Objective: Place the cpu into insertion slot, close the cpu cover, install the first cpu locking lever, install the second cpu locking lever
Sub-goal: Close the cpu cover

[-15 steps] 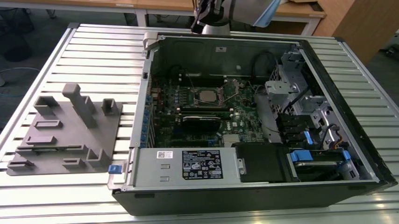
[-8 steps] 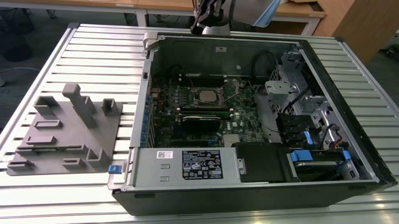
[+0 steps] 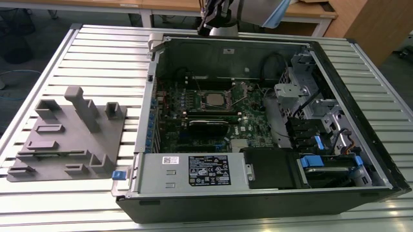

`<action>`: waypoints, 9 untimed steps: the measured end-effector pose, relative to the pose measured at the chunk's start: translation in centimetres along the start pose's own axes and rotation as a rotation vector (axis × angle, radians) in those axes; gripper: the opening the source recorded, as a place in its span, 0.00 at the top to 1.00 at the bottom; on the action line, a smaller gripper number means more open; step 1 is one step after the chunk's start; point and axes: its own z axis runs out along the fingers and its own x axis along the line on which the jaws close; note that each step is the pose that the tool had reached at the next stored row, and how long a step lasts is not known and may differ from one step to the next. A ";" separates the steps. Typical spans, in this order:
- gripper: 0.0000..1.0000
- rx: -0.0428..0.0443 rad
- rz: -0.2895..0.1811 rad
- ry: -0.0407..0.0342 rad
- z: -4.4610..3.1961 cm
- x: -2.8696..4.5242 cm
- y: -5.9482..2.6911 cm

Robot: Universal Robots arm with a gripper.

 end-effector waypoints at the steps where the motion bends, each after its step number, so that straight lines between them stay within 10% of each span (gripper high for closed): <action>1: 0.89 0.0000 0.000 0.0000 0.05 -0.01 0.02; 9: 0.89 0.0001 0.000 -0.0008 0.84 -0.09 0.26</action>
